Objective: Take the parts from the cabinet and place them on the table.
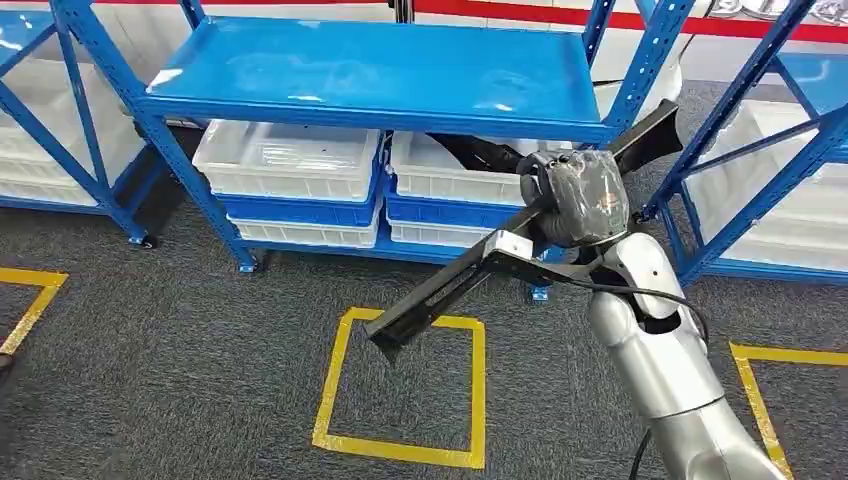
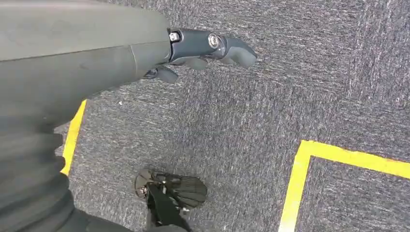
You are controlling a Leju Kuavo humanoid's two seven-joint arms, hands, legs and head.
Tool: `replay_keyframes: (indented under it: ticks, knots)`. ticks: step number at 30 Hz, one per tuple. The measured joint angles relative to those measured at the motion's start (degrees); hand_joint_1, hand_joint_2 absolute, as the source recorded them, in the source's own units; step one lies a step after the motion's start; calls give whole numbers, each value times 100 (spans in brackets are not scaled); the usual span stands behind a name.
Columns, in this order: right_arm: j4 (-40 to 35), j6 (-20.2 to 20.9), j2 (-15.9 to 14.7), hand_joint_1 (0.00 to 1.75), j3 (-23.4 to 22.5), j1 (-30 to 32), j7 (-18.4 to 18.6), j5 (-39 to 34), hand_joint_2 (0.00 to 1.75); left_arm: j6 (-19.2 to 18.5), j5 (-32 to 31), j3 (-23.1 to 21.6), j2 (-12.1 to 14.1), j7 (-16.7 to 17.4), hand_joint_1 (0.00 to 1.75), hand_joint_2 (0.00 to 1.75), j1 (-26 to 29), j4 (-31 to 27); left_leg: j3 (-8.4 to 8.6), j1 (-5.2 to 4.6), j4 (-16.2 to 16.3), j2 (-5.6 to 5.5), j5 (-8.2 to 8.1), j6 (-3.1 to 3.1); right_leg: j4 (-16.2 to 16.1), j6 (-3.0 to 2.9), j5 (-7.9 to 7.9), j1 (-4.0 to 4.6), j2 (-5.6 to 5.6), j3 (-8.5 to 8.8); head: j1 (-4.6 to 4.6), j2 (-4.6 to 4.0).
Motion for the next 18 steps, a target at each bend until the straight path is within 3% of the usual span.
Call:
replay_keyframes:
  ticks: [2,3,4,5,6,7,8,9,10,11,12,13,14,15,17,18]
  knots:
    - [0,6,13,175,0,-39,0,-2,175,4,-2,0,0,2,0,175,-3,0,-62,-52,5,-3,25,44,-14,134,93,20,5,-46,-11,0]
    - [4,17,6,175,-7,-38,0,-4,175,4,-4,0,-2,7,0,175,-1,0,-146,-80,-54,17,106,163,-25,210,125,57,11,-102,15,0]
    - [9,35,9,175,-17,-43,0,-17,175,7,-11,0,-15,9,0,175,-21,0,-184,-62,-81,63,197,274,89,158,-17,-19,11,-210,-7,0]
    - [9,88,20,175,-22,-59,2,-44,175,7,-22,0,-11,13,0,175,-29,-2,-296,-92,-102,51,287,387,363,53,-339,29,13,-368,62,0]
    - [9,109,20,175,-31,-59,7,-79,175,7,-33,2,-4,20,0,175,-29,-4,-375,-116,-104,60,352,417,752,-6,-652,24,16,-493,83,0]
    - [9,129,22,175,-42,-61,15,-118,175,9,-48,2,-4,20,0,175,-28,-2,-458,-136,-98,63,429,453,1233,-29,-908,25,19,-623,85,0]
    - [9,147,26,175,-42,-64,17,-151,175,9,-52,2,2,22,0,175,-29,-2,-549,-162,-97,64,503,464,1674,-2,-1035,54,27,-707,90,0]
    - [9,175,26,175,-44,-64,18,-171,175,9,-55,2,2,22,0,175,-29,-2,-615,-183,-95,65,560,468,1873,34,-1029,67,29,-708,87,0]
    - [11,199,33,175,-42,-63,20,-192,175,9,-59,2,2,24,0,175,-30,-2,-723,-215,-95,67,653,472,1841,87,-866,83,29,-550,85,0]
    - [9,199,37,175,-44,-72,20,-197,175,7,-59,2,0,24,0,175,-30,-2,-816,-233,-95,67,733,469,1564,116,-658,113,29,-298,92,0]
    - [9,199,44,175,-44,-85,18,-199,175,7,-61,2,-2,26,0,175,-32,-2,-899,-250,-96,65,810,466,1160,103,-517,134,28,11,83,0]
    - [7,199,48,175,-44,-105,18,-197,175,7,-61,2,-4,31,0,175,-41,-4,-944,-251,-88,65,880,457,696,30,-529,158,28,357,87,0]
    - [-9,201,59,175,-46,-121,20,-186,175,0,-63,4,-13,31,0,175,-45,-7,-985,-284,-79,45,943,423,62,-80,-708,212,20,870,89,0]
    - [-18,203,68,175,-50,-149,20,-177,175,0,-70,4,-13,28,0,175,-43,-7,-1003,-284,-89,61,1022,391,-218,-113,-782,250,23,931,79,0]
    - [-17,223,70,175,-46,-166,20,-144,175,-11,-79,2,-9,4,0,175,-45,-7,-1022,-262,-179,61,1136,333,-198,-175,-710,271,29,812,44,0]
    - [-17,227,72,175,-46,-149,20,-89,175,-17,-79,2,0,2,0,175,-36,-7,-1043,-267,-212,59,1207,288,-235,-250,-635,203,23,761,35,0]
